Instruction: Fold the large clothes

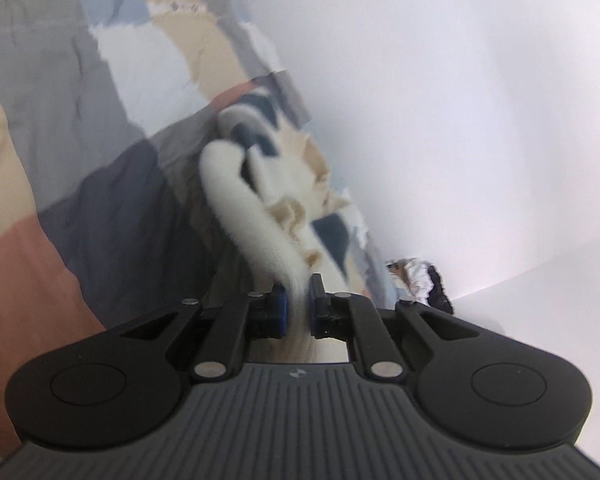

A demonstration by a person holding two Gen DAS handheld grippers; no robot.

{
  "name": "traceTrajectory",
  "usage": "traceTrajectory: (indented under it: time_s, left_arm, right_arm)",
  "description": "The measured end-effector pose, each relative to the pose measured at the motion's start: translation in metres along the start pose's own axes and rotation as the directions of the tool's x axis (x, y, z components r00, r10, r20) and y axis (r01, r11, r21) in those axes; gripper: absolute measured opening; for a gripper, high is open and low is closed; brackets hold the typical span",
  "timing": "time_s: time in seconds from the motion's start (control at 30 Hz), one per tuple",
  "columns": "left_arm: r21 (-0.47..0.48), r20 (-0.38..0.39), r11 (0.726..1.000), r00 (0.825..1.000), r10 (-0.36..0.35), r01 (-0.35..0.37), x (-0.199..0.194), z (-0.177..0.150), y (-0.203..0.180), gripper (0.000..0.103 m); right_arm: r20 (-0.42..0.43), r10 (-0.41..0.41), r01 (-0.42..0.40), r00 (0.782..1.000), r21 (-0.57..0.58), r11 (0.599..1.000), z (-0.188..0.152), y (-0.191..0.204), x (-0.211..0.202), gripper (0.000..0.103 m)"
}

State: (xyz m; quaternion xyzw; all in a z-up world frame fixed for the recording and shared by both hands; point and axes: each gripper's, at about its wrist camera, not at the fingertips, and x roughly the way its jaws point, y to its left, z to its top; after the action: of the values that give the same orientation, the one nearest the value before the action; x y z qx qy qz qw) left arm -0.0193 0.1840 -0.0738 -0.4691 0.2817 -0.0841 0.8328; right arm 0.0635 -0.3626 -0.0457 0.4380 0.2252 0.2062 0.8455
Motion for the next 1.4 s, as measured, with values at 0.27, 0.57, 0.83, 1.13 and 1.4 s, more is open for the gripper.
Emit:
traceTrajectory:
  time_s: [0.27, 0.57, 0.83, 1.13, 1.4]
  left_arm:
    - [0.092, 0.008, 0.993, 0.997, -0.081, 0.080, -0.061, 0.004, -0.032, 0.011]
    - [0.123, -0.030, 0.979, 0.987, -0.160, 0.163, -0.138, -0.033, -0.035, 0.009]
    - [0.038, 0.012, 0.968, 0.969, -0.247, 0.246, -0.153, -0.022, -0.040, 0.009]
    - [-0.033, 0.118, 0.971, 0.966, -0.231, 0.236, -0.030, 0.062, -0.057, 0.008]
    - [0.011, 0.167, 0.990, 0.976, -0.141, 0.141, 0.068, 0.111, -0.049, 0.008]
  right_arm:
    - [0.038, 0.141, -0.137, 0.989, -0.081, 0.987, 0.013, 0.043, -0.059, 0.009]
    - [0.018, 0.167, -0.163, 0.986, -0.122, 0.979, -0.003, 0.063, -0.114, 0.009]
    - [0.048, 0.165, -0.158, 0.985, -0.130, 0.979, 0.016, 0.075, -0.124, 0.009]
    - [0.086, 0.037, -0.036, 0.996, -0.011, 0.999, 0.080, 0.063, -0.010, 0.009]
    - [0.128, -0.091, 0.081, 0.988, 0.079, 0.994, 0.092, 0.027, 0.074, 0.009]
